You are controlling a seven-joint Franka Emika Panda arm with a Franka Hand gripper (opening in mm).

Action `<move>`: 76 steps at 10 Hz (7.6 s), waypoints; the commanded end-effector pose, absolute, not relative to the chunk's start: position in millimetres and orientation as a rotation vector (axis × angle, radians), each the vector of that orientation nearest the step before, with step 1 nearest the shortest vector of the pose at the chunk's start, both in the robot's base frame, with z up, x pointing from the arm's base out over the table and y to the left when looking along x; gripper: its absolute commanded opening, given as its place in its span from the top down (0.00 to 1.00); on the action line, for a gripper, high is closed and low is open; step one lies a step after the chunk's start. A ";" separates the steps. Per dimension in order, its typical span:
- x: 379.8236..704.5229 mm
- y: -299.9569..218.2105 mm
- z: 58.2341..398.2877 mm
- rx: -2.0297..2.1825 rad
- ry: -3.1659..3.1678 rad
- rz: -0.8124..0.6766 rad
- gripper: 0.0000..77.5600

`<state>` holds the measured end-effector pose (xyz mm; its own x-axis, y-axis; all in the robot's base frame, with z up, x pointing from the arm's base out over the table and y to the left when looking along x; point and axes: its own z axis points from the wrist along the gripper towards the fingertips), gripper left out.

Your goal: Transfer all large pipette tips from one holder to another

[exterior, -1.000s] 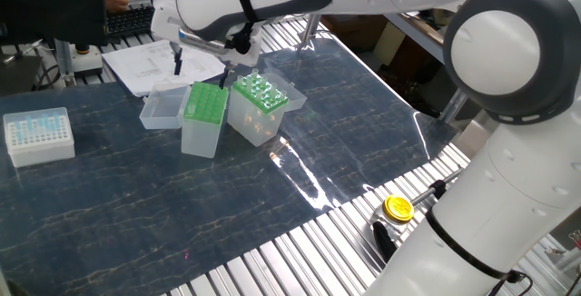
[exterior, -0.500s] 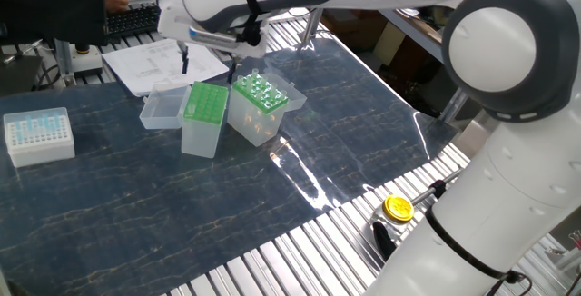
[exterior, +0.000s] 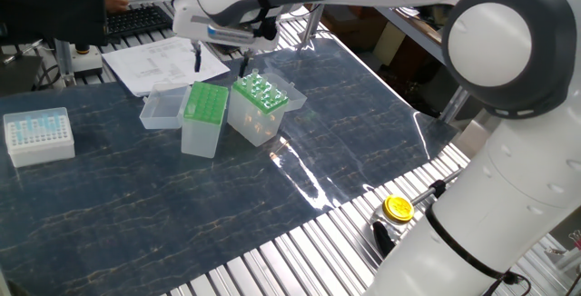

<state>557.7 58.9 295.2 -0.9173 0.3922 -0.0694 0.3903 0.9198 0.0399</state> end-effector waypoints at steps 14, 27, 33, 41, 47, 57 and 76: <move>563.2 -23.1 255.8 0.326 3.032 0.056 0.00; 554.1 -44.0 241.9 0.706 2.958 0.076 0.00; 552.6 -43.0 241.3 0.747 2.967 0.071 0.00; 552.6 -43.0 241.3 0.757 2.967 0.067 0.98; 552.6 -43.0 241.3 0.757 2.967 0.067 0.98; 551.0 -57.4 232.2 0.829 2.966 0.043 0.98; 548.2 -60.4 218.0 0.837 2.957 0.066 0.00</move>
